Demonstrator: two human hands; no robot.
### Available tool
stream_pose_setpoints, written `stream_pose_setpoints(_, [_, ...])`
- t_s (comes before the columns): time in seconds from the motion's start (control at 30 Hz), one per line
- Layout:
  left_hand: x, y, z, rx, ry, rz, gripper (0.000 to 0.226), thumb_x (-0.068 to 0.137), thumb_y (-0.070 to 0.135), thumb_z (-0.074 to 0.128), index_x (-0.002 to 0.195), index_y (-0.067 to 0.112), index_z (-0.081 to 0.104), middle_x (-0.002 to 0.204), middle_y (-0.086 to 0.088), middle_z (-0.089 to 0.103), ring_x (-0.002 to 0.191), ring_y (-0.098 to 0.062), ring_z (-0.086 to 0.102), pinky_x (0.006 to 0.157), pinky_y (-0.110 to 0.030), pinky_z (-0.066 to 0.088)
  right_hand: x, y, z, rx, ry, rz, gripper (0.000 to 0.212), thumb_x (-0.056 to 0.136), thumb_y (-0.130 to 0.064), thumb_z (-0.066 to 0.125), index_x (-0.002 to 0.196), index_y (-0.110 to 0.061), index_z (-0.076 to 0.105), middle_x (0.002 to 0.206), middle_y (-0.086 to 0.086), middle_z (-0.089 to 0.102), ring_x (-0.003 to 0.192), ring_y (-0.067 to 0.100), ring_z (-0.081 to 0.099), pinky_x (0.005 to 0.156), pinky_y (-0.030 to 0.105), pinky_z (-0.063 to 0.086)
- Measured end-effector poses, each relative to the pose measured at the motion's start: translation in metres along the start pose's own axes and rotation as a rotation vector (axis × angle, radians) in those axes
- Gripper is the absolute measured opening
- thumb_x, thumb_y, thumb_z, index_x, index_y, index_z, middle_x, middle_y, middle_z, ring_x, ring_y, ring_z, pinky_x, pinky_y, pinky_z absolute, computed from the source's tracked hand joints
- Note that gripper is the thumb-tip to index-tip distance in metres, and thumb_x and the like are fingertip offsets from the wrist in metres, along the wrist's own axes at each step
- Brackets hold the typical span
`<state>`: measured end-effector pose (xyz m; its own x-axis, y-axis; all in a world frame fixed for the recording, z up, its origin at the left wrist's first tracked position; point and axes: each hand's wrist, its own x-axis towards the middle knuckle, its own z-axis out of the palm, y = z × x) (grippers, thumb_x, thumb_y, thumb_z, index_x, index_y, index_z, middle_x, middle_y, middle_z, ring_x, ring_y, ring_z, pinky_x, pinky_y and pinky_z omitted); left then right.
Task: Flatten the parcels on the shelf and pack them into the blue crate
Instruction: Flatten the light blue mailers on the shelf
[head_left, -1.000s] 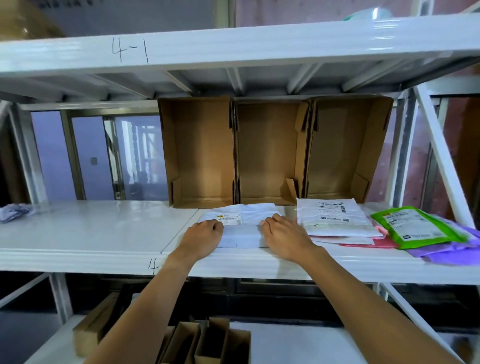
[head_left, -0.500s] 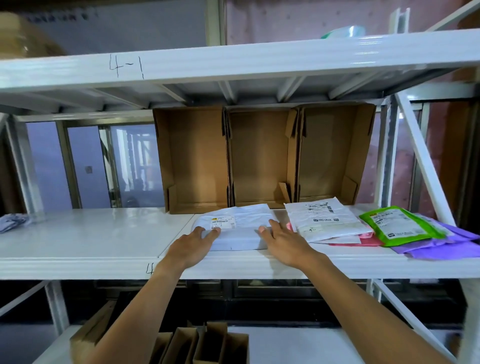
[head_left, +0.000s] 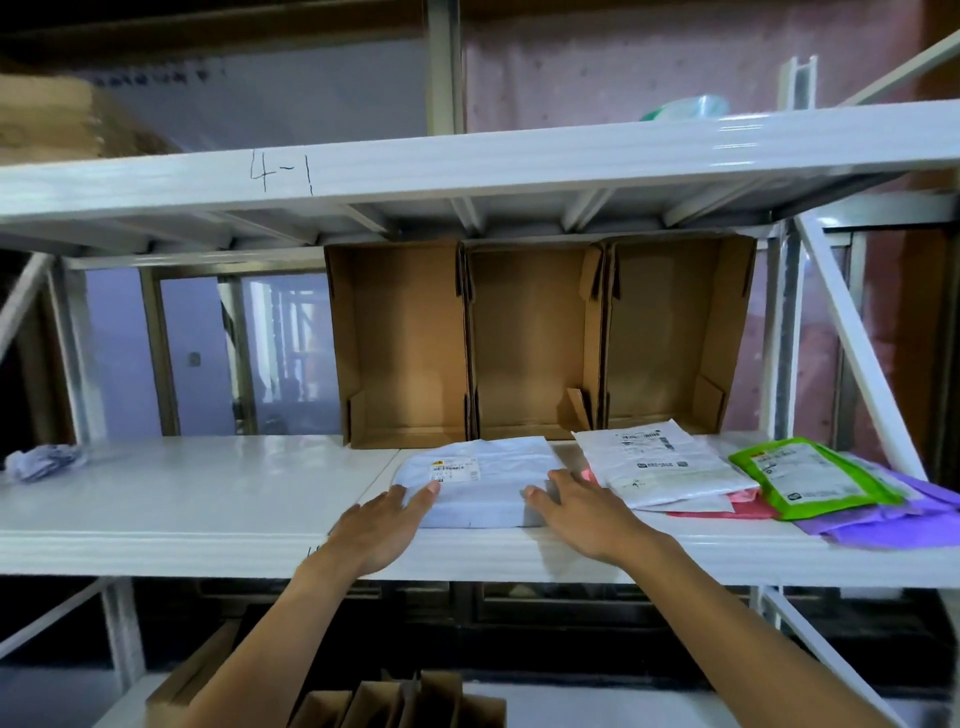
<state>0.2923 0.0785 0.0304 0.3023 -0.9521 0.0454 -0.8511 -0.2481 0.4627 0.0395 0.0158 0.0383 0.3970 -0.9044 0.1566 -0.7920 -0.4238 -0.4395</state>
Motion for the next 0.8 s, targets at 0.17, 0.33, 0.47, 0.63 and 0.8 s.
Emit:
stream_pose_setpoints(0.17, [0.026, 0.008, -0.016, -0.132, -0.035, -0.010, 0.071, 0.094, 0.068, 0.043, 0.142, 0.017, 0.048, 0.148, -0.003, 0.048, 0.130, -0.022, 0.048, 0.099, -0.031, 0.038, 0.017, -0.014, -0.015, -0.184, -0.004, -0.030, 0.064, 0.096, -0.061, 0.033, 0.138, -0.015, 0.049, 0.144, 0.006, 0.047, 0.130, 0.027, 0.044, 0.103, 0.042, 0.039])
stream_pose_setpoints(0.33, [0.038, 0.052, -0.018, -0.043, 0.056, 0.156, 0.047, 0.102, 0.045, 0.041, 0.140, 0.021, 0.055, 0.150, -0.003, 0.048, 0.131, -0.024, 0.049, 0.107, -0.034, 0.040, 0.058, -0.038, -0.004, -0.213, -0.084, -0.113, 0.050, 0.103, -0.045, 0.023, 0.134, -0.016, 0.051, 0.146, 0.009, 0.046, 0.130, 0.029, 0.044, 0.104, 0.043, 0.036])
stream_pose_setpoints(0.47, [0.046, 0.070, 0.006, 0.225, -0.024, 0.286, 0.041, 0.105, 0.022, 0.029, 0.132, 0.015, 0.059, 0.148, -0.009, 0.051, 0.131, -0.026, 0.050, 0.108, -0.036, 0.039, 0.068, -0.049, 0.005, -0.234, -0.126, -0.125, 0.027, 0.101, -0.030, 0.035, 0.104, -0.018, 0.059, 0.129, 0.011, 0.058, 0.103, 0.026, 0.053, 0.080, 0.036, 0.039])
stream_pose_setpoints(0.63, [0.054, 0.069, 0.016, 0.276, -0.046, 0.245, 0.042, 0.104, 0.023, 0.028, 0.135, 0.020, 0.056, 0.149, -0.008, 0.050, 0.132, -0.028, 0.050, 0.106, -0.042, 0.041, 0.077, -0.041, 0.015, -0.272, -0.150, -0.158, 0.032, 0.099, -0.029, 0.035, 0.114, -0.024, 0.063, 0.132, 0.009, 0.060, 0.101, 0.025, 0.053, 0.078, 0.035, 0.039])
stream_pose_setpoints(0.8, [0.059, 0.066, 0.011, 0.176, -0.069, 0.278, 0.044, 0.104, 0.033, 0.028, 0.141, 0.034, 0.053, 0.146, 0.018, 0.050, 0.130, -0.013, 0.048, 0.110, -0.031, 0.036, 0.086, -0.041, 0.012, -0.194, -0.178, -0.135, 0.036, 0.098, -0.037, 0.039, 0.127, -0.031, 0.061, 0.134, 0.001, 0.060, 0.108, 0.021, 0.054, 0.091, 0.035, 0.044])
